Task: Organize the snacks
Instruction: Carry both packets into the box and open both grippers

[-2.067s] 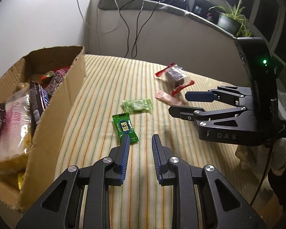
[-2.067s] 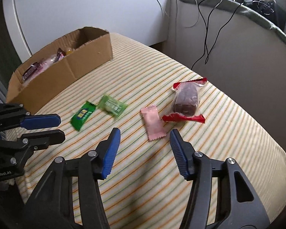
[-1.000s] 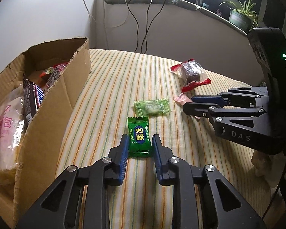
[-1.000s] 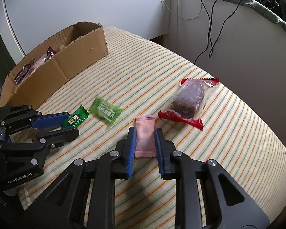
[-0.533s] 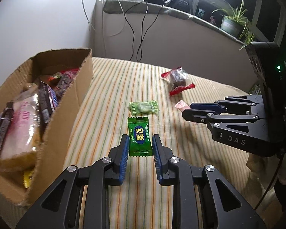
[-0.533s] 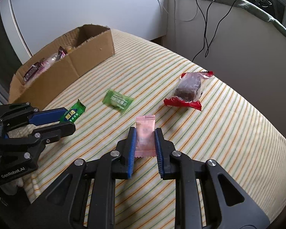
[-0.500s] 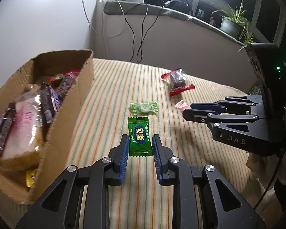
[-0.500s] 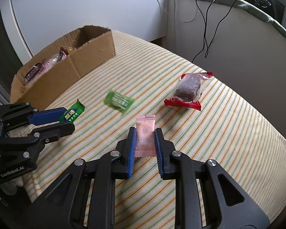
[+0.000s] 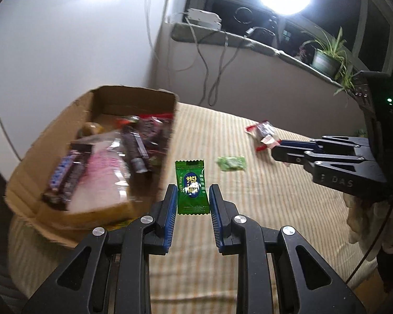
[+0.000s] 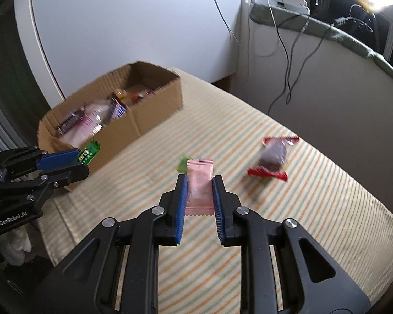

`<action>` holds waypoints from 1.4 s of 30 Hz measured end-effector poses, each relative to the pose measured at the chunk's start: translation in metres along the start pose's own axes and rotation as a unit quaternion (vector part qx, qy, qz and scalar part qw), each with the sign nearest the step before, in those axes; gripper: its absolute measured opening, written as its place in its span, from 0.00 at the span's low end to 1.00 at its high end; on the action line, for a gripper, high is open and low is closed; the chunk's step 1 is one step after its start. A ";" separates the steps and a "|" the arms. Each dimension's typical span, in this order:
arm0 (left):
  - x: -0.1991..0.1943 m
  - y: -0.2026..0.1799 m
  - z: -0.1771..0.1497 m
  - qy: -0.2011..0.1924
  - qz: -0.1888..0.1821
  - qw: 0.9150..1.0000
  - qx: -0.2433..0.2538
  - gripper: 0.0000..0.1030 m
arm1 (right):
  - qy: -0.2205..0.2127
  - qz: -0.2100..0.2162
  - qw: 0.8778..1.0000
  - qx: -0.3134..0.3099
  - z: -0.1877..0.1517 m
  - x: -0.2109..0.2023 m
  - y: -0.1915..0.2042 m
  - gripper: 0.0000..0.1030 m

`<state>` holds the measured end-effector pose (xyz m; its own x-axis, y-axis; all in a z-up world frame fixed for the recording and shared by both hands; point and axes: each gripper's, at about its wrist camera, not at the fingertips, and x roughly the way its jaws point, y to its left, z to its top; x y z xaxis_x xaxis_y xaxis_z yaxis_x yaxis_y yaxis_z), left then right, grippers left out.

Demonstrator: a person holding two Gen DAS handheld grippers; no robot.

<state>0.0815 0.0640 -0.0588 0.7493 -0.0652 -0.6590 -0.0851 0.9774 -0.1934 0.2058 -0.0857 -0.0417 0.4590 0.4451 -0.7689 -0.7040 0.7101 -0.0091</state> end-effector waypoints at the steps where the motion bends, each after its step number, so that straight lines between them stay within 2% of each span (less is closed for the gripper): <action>1: -0.003 0.005 0.001 -0.001 -0.005 1.000 -0.005 0.22 | -0.002 0.003 1.000 -0.001 0.002 -0.001 0.003 0.19; 4: -0.010 0.016 0.002 -0.010 0.009 1.000 -0.008 0.22 | -0.010 0.012 1.000 -0.011 0.011 -0.002 0.021 0.19; 11: -0.028 0.047 0.007 -0.028 0.017 0.999 -0.029 0.22 | -0.019 0.034 0.999 -0.030 0.025 0.002 0.058 0.19; 23: -0.032 0.098 0.014 -0.036 0.050 0.996 -0.056 0.22 | -0.017 0.072 0.995 -0.064 0.045 0.022 0.117 0.19; 30: -0.027 0.110 0.019 -0.034 0.056 0.996 -0.062 0.22 | -0.010 0.085 0.994 -0.074 0.052 0.035 0.138 0.19; 42: -0.023 0.115 0.021 -0.036 0.065 0.995 -0.061 0.23 | -0.008 0.094 0.992 -0.088 0.059 0.043 0.151 0.20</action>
<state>0.0680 0.1824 -0.0502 0.7714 0.0781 -0.6316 -0.2600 0.9445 -0.2008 0.1511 0.0733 -0.0379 0.3188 0.5694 -0.7577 -0.8605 0.5090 0.0205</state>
